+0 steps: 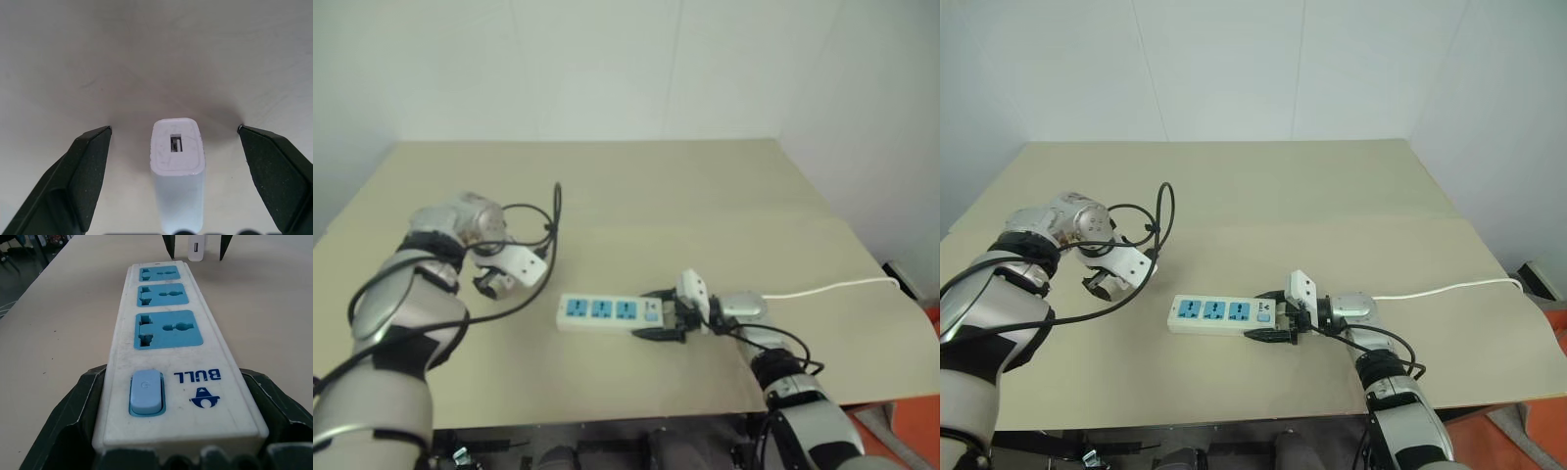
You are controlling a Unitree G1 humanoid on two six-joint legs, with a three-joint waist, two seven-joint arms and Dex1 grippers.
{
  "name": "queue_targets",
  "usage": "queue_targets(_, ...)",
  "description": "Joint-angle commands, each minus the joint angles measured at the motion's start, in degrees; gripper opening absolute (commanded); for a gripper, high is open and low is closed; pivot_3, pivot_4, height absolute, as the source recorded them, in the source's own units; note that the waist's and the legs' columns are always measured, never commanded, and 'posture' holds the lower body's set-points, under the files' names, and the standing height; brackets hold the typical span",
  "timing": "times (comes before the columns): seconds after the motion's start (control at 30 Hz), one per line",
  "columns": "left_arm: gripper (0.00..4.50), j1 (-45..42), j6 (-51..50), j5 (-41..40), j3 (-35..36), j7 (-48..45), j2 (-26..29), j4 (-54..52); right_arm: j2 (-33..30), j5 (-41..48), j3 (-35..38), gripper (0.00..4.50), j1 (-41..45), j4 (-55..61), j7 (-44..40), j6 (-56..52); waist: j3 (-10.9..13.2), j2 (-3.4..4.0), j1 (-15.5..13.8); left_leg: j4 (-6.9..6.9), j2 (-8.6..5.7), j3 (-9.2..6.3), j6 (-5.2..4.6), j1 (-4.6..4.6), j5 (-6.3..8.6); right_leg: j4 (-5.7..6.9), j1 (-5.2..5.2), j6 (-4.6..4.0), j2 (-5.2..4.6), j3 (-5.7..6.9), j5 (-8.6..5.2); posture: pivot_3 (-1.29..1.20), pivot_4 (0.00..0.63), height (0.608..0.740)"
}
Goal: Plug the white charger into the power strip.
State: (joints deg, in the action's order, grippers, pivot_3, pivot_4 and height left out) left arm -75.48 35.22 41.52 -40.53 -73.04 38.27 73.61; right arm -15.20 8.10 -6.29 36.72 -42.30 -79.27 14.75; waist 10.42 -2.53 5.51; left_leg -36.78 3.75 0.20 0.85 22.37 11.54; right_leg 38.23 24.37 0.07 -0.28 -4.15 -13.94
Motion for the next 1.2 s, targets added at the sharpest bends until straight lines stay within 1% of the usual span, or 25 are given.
queue_targets(0.03, 4.08, -0.7, -0.4, 0.7, 0.2, 0.2, 0.4, 0.9, 0.5, 0.8, -0.9, 3.42, -1.3, 1.2, -0.2, -0.8, 0.0, 0.00, 0.0, 0.00, 0.00, 0.00, 0.00, 0.00, 0.00, 0.00, 0.00, 0.00, 0.00, 0.00, 0.00, 0.00, 0.150, 0.740)
queue_targets(0.07, 3.88, -0.8, -0.2, 0.8, 0.2, 0.0, 0.5, 0.9, 0.5, 0.8, -0.9, 3.42, -1.3, 1.2, -0.1, -0.8, 0.0, 0.00, 0.0, 0.00, 0.00, 0.00, 0.00, 0.00, 0.00, 0.00, 0.00, 0.00, 0.00, 0.00, 0.00, 0.00, 0.150, 0.740)
queue_targets(0.33, 1.32, -0.5, 1.4, -0.3, 1.6, -2.7, 0.8, 1.1, 0.5, 0.7, -1.0, 3.42, -1.1, 1.0, -0.1, -0.9, 0.0, -0.01, 0.0, 0.00, -0.02, -0.01, 0.00, -0.01, 0.00, -0.01, -0.02, 0.00, -0.01, 0.00, 0.00, 0.00, 0.150, 0.740)
queue_targets(0.37, 1.06, -0.6, 1.4, -0.6, 2.0, -3.0, 1.0, 1.1, 0.5, 0.6, -1.0, 3.42, -1.0, 1.0, -0.1, -0.9, 0.0, -0.01, 0.0, 0.00, -0.01, -0.01, 0.00, -0.01, 0.00, -0.01, -0.02, 0.00, -0.01, 0.00, 0.00, 0.00, 0.150, 0.740)
queue_targets(0.47, 1.02, -1.3, 1.4, -1.9, 3.7, -2.4, 1.9, 0.9, 0.5, 0.7, -1.2, 3.42, -1.2, 1.1, -0.4, -1.1, 0.0, -0.01, 0.0, 0.00, -0.01, -0.01, 0.00, 0.00, 0.00, -0.01, -0.02, 0.00, -0.01, 0.01, 0.00, 0.00, 0.150, 0.740)
queue_targets(0.57, 1.02, -2.5, 2.1, -6.1, 8.1, -1.2, 3.3, -0.2, 0.6, 1.0, -1.5, 3.42, -1.4, 1.5, -1.4, -1.5, 0.0, -0.01, 0.0, 0.00, 0.00, -0.02, 0.00, 0.04, 0.00, -0.01, 0.01, 0.00, 0.00, 0.01, 0.00, 0.00, 0.150, 0.740)
queue_targets(0.67, 1.02, -2.3, 1.7, -13.8, 15.1, -3.2, 3.3, -2.4, 0.7, 1.0, -1.5, 3.42, -1.3, 1.0, -1.9, -1.4, 0.0, -0.01, -0.1, 0.00, 0.00, -0.04, 0.00, 0.06, 0.00, -0.02, 0.02, 0.01, -0.01, 0.03, 0.00, 0.00, 0.150, 0.740)
queue_targets(0.77, 1.02, 0.1, 1.2, -21.3, 20.7, -6.8, 3.5, -7.2, 0.8, 1.0, -1.8, 3.42, -1.1, 0.4, -2.8, -1.7, 0.0, 0.00, -0.2, -0.03, -0.02, -0.03, 0.00, 0.09, 0.00, -0.03, 0.01, 0.01, -0.05, 0.06, 0.00, 0.00, 0.150, 0.740)
queue_targets(0.83, 1.02, 3.6, -1.6, -28.2, 24.6, -11.5, 3.6, -13.6, 0.8, 0.9, -2.0, 3.42, -1.0, -0.3, -3.6, -2.0, 0.0, 0.00, -0.1, -0.03, -0.01, -0.03, 0.00, 0.06, 0.00, -0.02, 0.01, 0.01, -0.05, 0.05, 0.00, 0.00, 0.150, 0.740)
queue_targets(0.9, 1.02, 7.2, -5.5, -32.5, 27.3, -12.2, 3.7, -20.3, 0.8, 0.5, -2.2, 3.42, -0.6, -1.2, -4.1, -2.4, 0.0, 0.00, 0.2, -0.02, 0.02, -0.03, 0.00, 0.00, 0.00, 0.04, 0.00, 0.01, -0.03, 0.04, 0.00, 0.00, 0.150, 0.740)
queue_targets(1.0, 1.02, 14.3, -14.1, -38.7, 32.0, -9.2, 3.4, -33.1, 0.9, 0.3, -2.8, 3.42, -0.1, -2.6, -5.5, -3.7, 0.0, 0.00, 0.2, -0.03, 0.03, -0.03, 0.00, -0.05, 0.00, 0.19, -0.01, 0.00, -0.03, 0.03, 0.00, 0.00, 0.150, 0.740)
queue_targets(1.1, 1.02, 20.6, -18.2, -42.4, 35.0, -5.5, 3.1, -43.2, 1.2, 0.1, -2.8, 3.42, -0.2, -2.9, -5.1, -2.7, 0.0, -0.01, 0.0, -0.07, 0.04, -0.06, 0.00, -0.05, 0.00, 0.23, -0.02, 0.00, -0.04, 0.05, 0.00, 0.00, 0.150, 0.740)
queue_targets(1.17, 1.02, 25.4, -23.2, -45.7, 37.5, -1.2, 1.5, -51.0, 1.4, -0.4, -2.9, 3.42, 0.0, -4.1, -4.3, -2.3, 0.0, -0.03, 0.0, -0.10, 0.03, -0.06, 0.00, -0.07, 0.00, 0.22, -0.05, 0.00, -0.04, 0.05, 0.00, 0.00, 0.150, 0.740)
queue_targets(1.2, 1.02, 28.3, -26.0, -48.9, 39.3, 1.4, -0.4, -55.8, 1.5, -0.7, -2.9, 3.42, 0.1, -4.8, -4.0, -2.0, -0.1, -0.07, -0.1, -0.10, 0.03, -0.06, 0.00, -0.10, 0.00, 0.21, -0.10, 0.00, -0.06, 0.04, 0.00, 0.00, 0.150, 0.740)
